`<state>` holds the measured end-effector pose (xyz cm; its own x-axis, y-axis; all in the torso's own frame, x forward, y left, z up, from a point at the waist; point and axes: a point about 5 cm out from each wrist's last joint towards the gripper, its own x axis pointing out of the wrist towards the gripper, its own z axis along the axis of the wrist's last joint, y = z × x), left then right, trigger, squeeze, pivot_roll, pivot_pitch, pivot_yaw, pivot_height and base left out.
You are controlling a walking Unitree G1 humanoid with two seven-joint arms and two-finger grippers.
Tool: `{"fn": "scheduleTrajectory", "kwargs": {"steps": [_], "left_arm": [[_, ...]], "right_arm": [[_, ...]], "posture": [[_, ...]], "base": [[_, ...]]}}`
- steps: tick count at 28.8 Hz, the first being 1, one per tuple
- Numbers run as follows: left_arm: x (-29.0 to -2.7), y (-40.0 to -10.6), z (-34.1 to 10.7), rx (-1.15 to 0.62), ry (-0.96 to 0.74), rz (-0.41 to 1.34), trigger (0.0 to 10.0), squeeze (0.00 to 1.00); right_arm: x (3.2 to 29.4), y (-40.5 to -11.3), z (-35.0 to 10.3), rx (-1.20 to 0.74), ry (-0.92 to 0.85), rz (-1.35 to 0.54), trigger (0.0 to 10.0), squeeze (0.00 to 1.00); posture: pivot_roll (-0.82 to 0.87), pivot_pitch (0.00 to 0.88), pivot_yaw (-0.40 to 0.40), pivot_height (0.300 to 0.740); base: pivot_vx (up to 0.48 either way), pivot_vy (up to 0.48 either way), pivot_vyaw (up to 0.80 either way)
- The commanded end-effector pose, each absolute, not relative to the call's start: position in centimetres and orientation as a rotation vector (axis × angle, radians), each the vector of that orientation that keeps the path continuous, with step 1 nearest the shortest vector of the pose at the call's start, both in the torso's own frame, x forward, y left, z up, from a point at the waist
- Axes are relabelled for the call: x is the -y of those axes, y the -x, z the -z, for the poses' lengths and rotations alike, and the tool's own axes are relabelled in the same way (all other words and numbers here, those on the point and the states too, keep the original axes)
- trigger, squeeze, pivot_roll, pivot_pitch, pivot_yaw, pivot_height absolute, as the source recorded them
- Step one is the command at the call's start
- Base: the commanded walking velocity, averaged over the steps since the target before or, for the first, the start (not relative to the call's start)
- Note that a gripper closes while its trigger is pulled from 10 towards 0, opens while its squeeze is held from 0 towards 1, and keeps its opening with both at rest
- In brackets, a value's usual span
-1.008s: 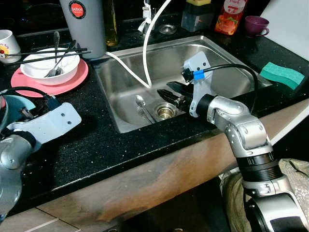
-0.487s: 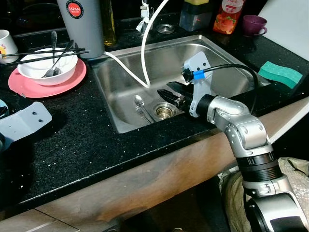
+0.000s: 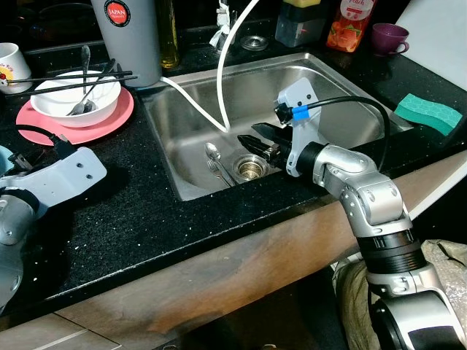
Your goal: Kitchen organization
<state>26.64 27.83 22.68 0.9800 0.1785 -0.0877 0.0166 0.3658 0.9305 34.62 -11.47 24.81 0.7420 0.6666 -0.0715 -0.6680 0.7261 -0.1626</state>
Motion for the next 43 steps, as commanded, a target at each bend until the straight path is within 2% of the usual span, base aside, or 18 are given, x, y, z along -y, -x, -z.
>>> {"fn": "scheduleTrajectory", "kwargs": {"steps": [1,2,4,5,6,8,10,15,17,21,25,30,33,34,36,37,38,43], "left_arm": [[-27.2,-26.7,-22.3,-0.173,-1.144,-0.071,10.0,0.62],[-26.4,-26.9,-22.5,-0.132,-1.098,-0.058,10.0,0.56],[-24.3,-27.3,-23.0,-0.024,-0.974,0.011,10.0,0.33],[-24.3,-27.3,-23.0,-0.024,-0.974,0.011,10.0,0.33],[-23.1,-27.3,-23.6,0.053,-0.867,0.013,10.0,0.00],[-21.3,-27.3,-24.9,0.183,-0.676,-0.023,10.0,0.00],[-20.8,-27.3,-25.7,0.232,-0.512,-0.111,10.0,0.00],[-20.7,-27.5,-25.7,0.179,-0.346,-0.247,10.0,0.00],[-20.5,-27.7,-24.7,0.103,-0.237,-0.371,10.0,0.00],[-20.4,-27.8,-24.4,0.087,-0.218,-0.412,10.0,0.00],[-20.5,-25.8,-22.9,0.247,-0.137,-0.513,10.0,0.00],[-24.9,-23.5,-22.7,0.308,-0.163,-0.668,10.0,0.00],[-25.8,-23.1,-22.7,0.315,-0.161,-0.688,10.0,0.00],[-26.2,-22.6,-22.6,0.341,-0.156,-0.690,10.0,0.17],[-26.2,-22.6,-22.6,0.341,-0.156,-0.690,10.0,0.17],[-26.5,-22.3,-22.5,0.361,-0.152,-0.692,10.0,0.87],[-27.0,-21.6,-22.1,0.384,-0.157,-0.706,10.0,1.00],[-26.8,-20.6,-21.3,0.441,-0.158,-0.645,10.0,1.00]], "right_arm": [[11.8,-34.7,-24.6,-0.016,0.185,-0.726,10.0,0.00],[11.8,-34.7,-24.7,-0.015,0.185,-0.726,10.0,0.00],[11.7,-34.7,-24.7,-0.012,0.184,-0.726,10.0,0.00],[11.7,-34.7,-24.7,-0.012,0.184,-0.726,10.0,0.00],[11.7,-34.8,-24.8,-0.009,0.183,-0.726,10.0,0.00],[11.6,-34.8,-24.9,-0.004,0.182,-0.724,10.0,0.00],[11.6,-34.8,-25.0,-0.002,0.180,-0.723,10.0,0.00],[11.5,-34.8,-24.9,-0.002,0.179,-0.725,10.0,0.00],[11.5,-34.8,-24.9,0.000,0.177,-0.725,10.0,0.00],[11.5,-34.8,-24.9,0.000,0.176,-0.725,10.0,0.00],[11.3,-34.8,-24.9,0.002,0.174,-0.727,10.0,0.00],[11.4,-34.8,-24.8,-0.001,0.176,-0.730,10.0,0.00],[11.4,-34.7,-24.8,-0.002,0.179,-0.732,10.0,0.00],[11.4,-34.7,-24.8,-0.002,0.180,-0.733,10.0,0.00],[11.4,-34.7,-24.8,-0.002,0.180,-0.733,10.0,0.00],[11.4,-34.7,-24.8,-0.002,0.181,-0.734,10.0,0.00],[11.4,-34.7,-24.8,-0.002,0.183,-0.736,10.0,0.00],[11.4,-34.8,-24.8,-0.001,0.186,-0.740,10.0,0.00]], "posture": [[0.06,0.095,-0.041,0.740],[0.06,0.095,-0.041,0.740],[0.06,0.093,-0.042,0.740],[0.06,0.093,-0.042,0.740],[0.06,0.094,-0.038,0.740],[0.06,0.094,-0.038,0.740],[0.06,0.096,-0.040,0.740],[0.06,0.096,-0.040,0.740],[0.06,0.098,-0.041,0.740],[0.06,0.098,-0.040,0.740],[0.06,0.099,-0.040,0.740],[0.05,0.096,-0.046,0.740],[0.06,0.095,-0.046,0.740],[0.05,0.094,-0.048,0.740],[0.05,0.094,-0.048,0.740],[0.05,0.093,-0.048,0.740],[0.05,0.091,-0.050,0.740],[0.05,0.091,-0.052,0.740]], "base": [[0.000,0.000,0.00],[0.000,0.000,0.00],[0.000,0.000,0.00],[0.000,0.000,0.00],[0.000,0.000,0.00],[0.000,0.000,0.00],[0.000,0.000,0.00],[0.000,0.000,0.00],[0.000,0.000,0.00],[0.000,0.000,0.00],[0.000,0.000,0.00],[0.000,0.000,0.00],[0.000,0.000,0.00],[0.000,0.000,0.00],[0.000,0.000,0.00],[0.000,0.000,0.00],[0.000,0.000,0.00],[0.000,0.000,0.00]]}}
